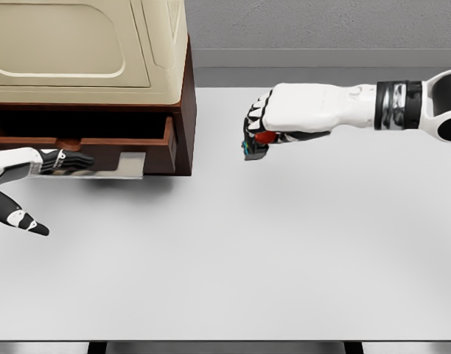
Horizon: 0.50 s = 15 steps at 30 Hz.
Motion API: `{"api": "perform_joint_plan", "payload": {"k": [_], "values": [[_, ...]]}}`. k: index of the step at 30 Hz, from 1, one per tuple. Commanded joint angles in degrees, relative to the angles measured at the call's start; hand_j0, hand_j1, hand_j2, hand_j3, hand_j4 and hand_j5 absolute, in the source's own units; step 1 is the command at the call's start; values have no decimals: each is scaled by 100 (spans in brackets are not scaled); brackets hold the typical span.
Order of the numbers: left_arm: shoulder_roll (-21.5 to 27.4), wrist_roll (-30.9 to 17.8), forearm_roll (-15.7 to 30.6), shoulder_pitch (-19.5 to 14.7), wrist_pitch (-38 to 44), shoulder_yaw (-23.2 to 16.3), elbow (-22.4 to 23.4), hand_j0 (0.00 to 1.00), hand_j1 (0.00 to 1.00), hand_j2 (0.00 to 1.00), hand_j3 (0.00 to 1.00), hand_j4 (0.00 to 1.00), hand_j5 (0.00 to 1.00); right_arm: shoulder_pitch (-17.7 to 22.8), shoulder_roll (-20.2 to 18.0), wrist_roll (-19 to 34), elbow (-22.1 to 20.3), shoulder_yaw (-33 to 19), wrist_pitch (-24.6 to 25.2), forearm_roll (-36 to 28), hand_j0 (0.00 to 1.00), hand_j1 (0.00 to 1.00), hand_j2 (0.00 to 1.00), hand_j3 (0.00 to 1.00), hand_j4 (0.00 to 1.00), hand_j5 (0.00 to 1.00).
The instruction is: Open the cabinet drawer with left arm, and place a switch into the drawer with right arm
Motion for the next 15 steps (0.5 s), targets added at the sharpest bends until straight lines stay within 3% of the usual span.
{"api": "perform_joint_plan", "payload": {"k": [1, 15], "values": [[20, -60, -861, 2, 28, -132, 95, 100, 100, 100, 100, 100, 100, -18, 51, -4, -22, 157, 18, -122, 45, 45, 45, 45, 45, 45], [99, -60, -791, 54, 19, -132, 86, 100, 100, 100, 100, 100, 100, -721, 323, -4, -207, 624, 18, -605, 45, 45, 45, 45, 45, 45]]}}
